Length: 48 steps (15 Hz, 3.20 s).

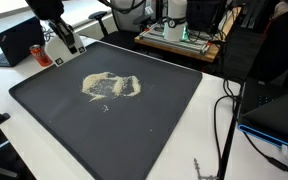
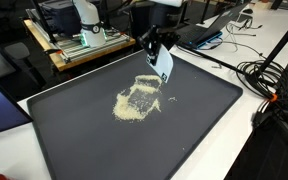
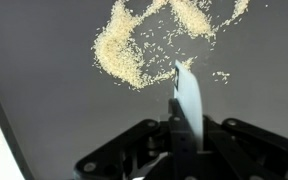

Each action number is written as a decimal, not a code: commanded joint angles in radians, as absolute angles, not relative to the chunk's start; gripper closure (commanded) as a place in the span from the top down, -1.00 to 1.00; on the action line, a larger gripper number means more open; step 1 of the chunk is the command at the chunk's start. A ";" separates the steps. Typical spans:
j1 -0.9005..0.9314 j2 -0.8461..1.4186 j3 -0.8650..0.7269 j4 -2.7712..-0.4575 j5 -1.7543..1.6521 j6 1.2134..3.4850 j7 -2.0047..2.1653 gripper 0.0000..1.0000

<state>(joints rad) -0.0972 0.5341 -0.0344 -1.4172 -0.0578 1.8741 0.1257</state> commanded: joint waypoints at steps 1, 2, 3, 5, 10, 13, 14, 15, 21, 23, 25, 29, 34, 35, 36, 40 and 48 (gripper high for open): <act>-0.135 0.508 -0.039 -1.461 0.031 1.943 0.077 -0.98; -0.141 0.502 -0.039 -1.479 0.046 1.976 0.075 -0.98; -0.149 0.495 -0.038 -1.498 0.065 2.008 0.073 -0.98; -0.153 0.482 -0.041 -1.545 0.085 2.066 0.073 -0.98; -0.147 0.396 -0.057 -1.743 0.095 2.235 0.087 -0.98; -0.151 0.330 -0.067 -1.842 0.123 2.213 0.106 -0.98; -0.150 0.307 -0.072 -1.868 0.130 2.185 0.119 -0.98; -0.151 0.282 -0.079 -1.889 0.136 2.156 0.127 -0.98; -0.167 0.189 -0.114 -1.969 0.210 2.080 0.141 -0.98; -0.176 0.170 -0.128 -1.994 0.250 2.069 0.134 -0.98; -0.190 0.154 -0.140 -2.020 0.292 2.066 0.125 -0.98; -0.228 0.132 -0.161 -2.086 0.409 2.078 0.064 -0.98; -0.281 0.121 -0.197 -2.176 0.579 2.122 -0.036 -0.98; -0.260 0.164 -0.194 -2.110 0.510 2.086 0.015 -0.98; -0.267 0.165 -0.199 -2.119 0.515 2.089 0.004 -0.93; -0.264 0.170 -0.195 -2.120 0.526 2.106 -0.027 -0.98; -0.360 0.180 -0.220 -2.177 0.808 2.031 -0.372 -0.98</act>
